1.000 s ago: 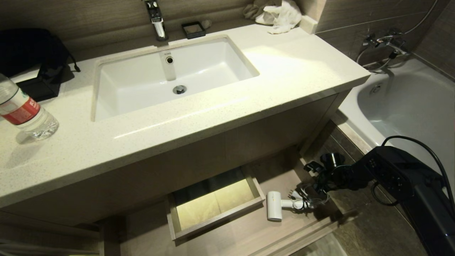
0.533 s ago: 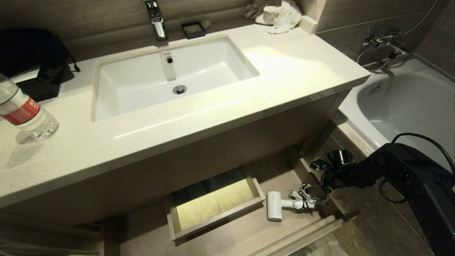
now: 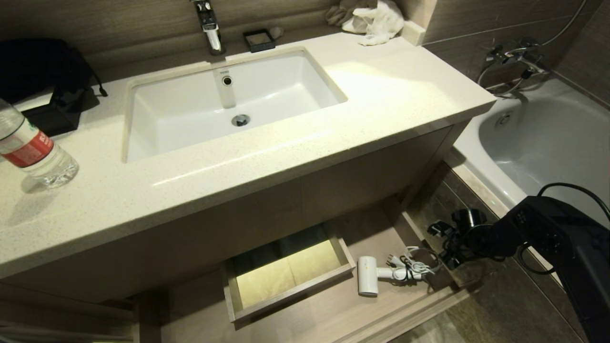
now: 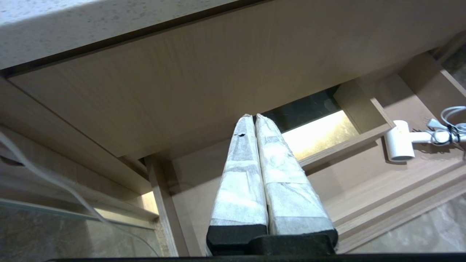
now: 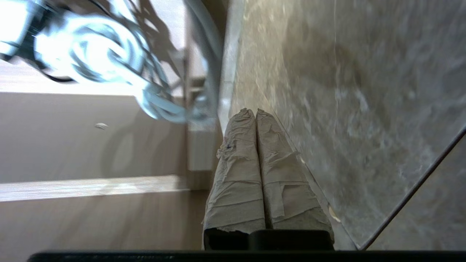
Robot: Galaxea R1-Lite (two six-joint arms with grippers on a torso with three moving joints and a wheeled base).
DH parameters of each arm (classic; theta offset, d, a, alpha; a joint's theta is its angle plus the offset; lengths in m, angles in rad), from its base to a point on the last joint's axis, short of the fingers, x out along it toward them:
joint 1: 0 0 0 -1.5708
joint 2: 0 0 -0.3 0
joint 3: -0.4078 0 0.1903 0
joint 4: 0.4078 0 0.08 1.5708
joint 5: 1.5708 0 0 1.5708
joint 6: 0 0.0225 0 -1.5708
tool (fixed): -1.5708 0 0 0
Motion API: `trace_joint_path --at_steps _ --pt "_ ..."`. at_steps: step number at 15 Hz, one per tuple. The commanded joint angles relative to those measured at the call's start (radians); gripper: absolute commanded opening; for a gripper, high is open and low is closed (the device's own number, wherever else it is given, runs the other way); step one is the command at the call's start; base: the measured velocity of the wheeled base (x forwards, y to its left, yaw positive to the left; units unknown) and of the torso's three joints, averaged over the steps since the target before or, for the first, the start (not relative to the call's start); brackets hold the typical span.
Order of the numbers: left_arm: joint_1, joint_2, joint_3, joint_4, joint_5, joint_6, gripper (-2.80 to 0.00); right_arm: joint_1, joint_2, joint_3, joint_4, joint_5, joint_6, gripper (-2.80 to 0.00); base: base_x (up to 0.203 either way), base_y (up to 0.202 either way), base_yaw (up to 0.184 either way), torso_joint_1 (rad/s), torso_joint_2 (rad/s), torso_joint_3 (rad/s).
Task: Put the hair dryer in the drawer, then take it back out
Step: Close the drawer
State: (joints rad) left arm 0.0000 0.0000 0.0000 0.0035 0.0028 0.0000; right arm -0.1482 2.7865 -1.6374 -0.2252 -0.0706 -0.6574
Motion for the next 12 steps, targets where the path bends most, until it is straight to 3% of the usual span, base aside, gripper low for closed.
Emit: trace_joint_path --at_steps 1,12 --pt "0.000 0.000 0.000 0.000 0.000 0.000 -2.80 -0.002 0.020 -0.003 -0.011 -0.001 -0.004 -2.80 0.000 0.000 0.000 0.000 0.00 0.000" --pt "0.000 0.000 0.000 0.000 0.000 0.000 -2.80 0.024 0.036 -0.017 -0.013 -0.001 0.007 -2.80 0.000 0.000 0.000 0.000 0.00 0.000"
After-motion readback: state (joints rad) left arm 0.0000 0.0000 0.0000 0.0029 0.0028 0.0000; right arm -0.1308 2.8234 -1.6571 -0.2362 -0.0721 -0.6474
